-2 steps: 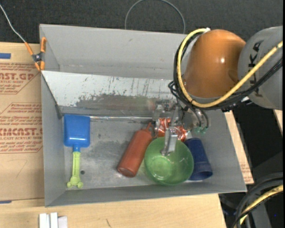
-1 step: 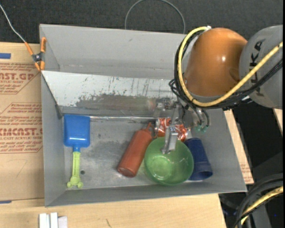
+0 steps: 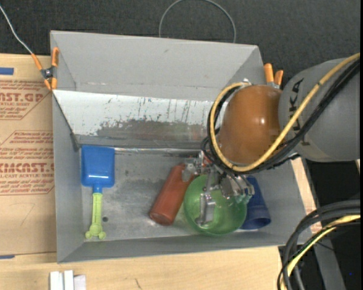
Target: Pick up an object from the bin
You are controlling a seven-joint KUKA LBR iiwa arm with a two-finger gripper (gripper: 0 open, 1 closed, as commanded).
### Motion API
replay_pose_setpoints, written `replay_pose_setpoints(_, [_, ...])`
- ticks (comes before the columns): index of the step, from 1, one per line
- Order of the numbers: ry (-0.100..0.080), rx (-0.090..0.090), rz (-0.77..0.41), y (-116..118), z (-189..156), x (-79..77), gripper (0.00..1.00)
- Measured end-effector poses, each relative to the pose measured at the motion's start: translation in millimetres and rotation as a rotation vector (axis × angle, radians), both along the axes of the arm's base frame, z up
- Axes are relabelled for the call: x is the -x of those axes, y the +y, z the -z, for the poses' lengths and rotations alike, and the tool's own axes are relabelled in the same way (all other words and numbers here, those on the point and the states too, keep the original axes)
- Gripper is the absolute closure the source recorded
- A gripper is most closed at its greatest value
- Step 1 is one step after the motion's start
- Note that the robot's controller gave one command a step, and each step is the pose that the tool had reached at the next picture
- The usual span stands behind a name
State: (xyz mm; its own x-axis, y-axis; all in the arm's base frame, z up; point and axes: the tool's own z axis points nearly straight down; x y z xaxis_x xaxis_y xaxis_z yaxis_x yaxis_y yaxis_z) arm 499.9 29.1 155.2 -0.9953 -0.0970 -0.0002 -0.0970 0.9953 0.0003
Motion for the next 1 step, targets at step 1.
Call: replay_pose_setpoints(1, [-0.011, 0.001, -0.133, -26.8, 56.2, 11.2, 0.0])
